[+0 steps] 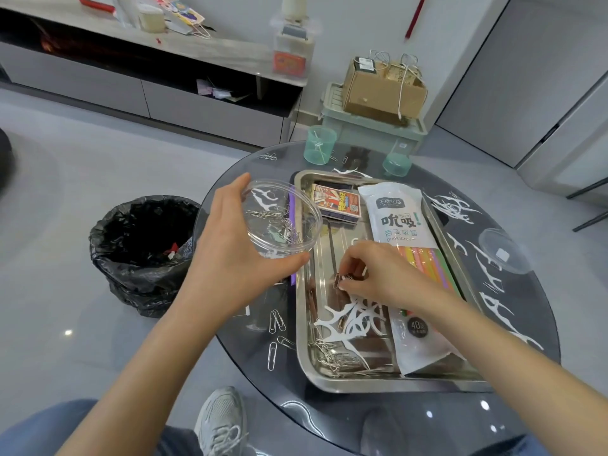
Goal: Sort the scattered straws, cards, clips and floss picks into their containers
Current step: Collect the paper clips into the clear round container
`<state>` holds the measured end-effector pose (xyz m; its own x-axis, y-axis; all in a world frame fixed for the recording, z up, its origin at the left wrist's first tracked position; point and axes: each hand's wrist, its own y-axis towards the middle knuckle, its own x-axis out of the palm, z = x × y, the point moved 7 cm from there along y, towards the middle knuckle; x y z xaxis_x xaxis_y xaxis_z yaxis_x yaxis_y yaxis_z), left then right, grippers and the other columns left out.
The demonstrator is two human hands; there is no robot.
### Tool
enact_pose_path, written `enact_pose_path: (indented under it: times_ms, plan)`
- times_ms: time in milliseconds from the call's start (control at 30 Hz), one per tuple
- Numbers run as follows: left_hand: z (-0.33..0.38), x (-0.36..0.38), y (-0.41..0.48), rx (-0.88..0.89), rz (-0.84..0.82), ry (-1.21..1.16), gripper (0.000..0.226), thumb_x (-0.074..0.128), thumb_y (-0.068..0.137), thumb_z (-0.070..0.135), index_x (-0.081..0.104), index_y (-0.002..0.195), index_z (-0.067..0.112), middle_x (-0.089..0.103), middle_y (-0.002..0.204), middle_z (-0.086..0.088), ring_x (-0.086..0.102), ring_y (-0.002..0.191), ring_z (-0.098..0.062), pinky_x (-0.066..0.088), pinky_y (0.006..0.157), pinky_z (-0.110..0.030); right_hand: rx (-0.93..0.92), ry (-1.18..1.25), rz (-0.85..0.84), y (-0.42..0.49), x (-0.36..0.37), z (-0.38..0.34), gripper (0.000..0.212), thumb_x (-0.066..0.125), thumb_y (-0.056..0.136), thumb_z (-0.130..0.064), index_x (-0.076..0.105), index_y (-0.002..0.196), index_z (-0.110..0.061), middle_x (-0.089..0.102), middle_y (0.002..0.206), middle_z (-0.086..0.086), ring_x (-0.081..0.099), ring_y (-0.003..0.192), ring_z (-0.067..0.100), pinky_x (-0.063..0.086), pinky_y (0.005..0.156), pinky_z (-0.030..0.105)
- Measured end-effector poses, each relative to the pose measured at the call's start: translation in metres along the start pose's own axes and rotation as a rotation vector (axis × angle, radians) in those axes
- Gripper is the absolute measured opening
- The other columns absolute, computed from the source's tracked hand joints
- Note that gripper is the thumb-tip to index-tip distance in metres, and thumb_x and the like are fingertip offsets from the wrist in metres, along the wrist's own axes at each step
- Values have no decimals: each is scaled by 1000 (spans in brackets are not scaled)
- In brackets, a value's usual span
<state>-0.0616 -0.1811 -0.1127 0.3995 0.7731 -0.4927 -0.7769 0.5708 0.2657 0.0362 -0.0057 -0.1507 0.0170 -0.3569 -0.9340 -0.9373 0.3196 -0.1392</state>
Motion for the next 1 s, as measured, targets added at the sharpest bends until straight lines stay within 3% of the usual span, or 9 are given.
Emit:
enact_pose_path:
  times_ms: [67,200,333,467,600,733,833,900,1000]
  plan:
    - [0,1,0,1,-5,-1,115,86,56,42,20,148,22,29,132,19,26,114,17,26,97,-11,5,58,-6,-4,-2,1,8,68,82,-13,64,86,-19,64,85,-4,57,76,7,45,64,14]
    - [-1,0,0,-2,-15,-10,114,86,56,42,21,148,21,32,138,14,28,117,15,22,87,6,-15,155,-83,-17,4,-3,14,67,81,-10,63,87,-22,65,82,-5,58,73,4,47,65,13]
    - [0,0,-1,4,-25,-6,114,86,56,43,22,147,21,33,143,11,28,119,13,21,85,7,-18,-2,53,-25,-2,0,22,71,82,-25,56,98,-22,53,89,-14,49,80,3,41,64,15]
    - [1,1,-2,6,-29,-11,114,86,56,42,20,148,21,33,143,11,29,118,12,24,94,-5,-16,101,4,-29,2,-2,9,68,84,-14,62,90,-18,63,82,-5,56,70,3,43,62,9]
    - [2,0,-3,-3,-29,-15,115,85,56,44,20,148,21,33,144,10,30,119,11,26,99,-13,-1,166,-145,-33,8,1,13,67,81,-10,67,85,-23,65,75,-10,59,69,-3,45,62,10]
    - [2,0,-4,-7,-32,-7,116,85,56,44,20,148,21,33,145,9,30,118,10,26,98,-13,43,49,76,-24,-7,10,8,68,84,-19,69,92,-21,61,74,-14,56,69,-2,39,58,9]
    - [2,2,-4,-6,-43,-5,115,85,56,44,20,148,21,32,145,9,29,118,12,26,97,-13,60,-13,105,-16,-5,10,24,72,81,-26,68,103,-16,57,73,-12,54,68,1,39,58,13]
    - [2,2,-4,-8,-47,-5,115,84,56,45,20,148,22,32,146,10,29,118,12,26,97,-15,81,-12,97,-9,-1,9,29,74,80,-31,69,99,-10,62,74,-4,58,69,9,49,64,24]
    - [2,1,-4,-5,-42,5,115,84,56,46,20,148,23,32,146,10,29,118,11,27,97,-16,93,-75,121,0,0,4,29,74,80,-34,71,92,-8,67,79,3,62,75,16,53,73,34]
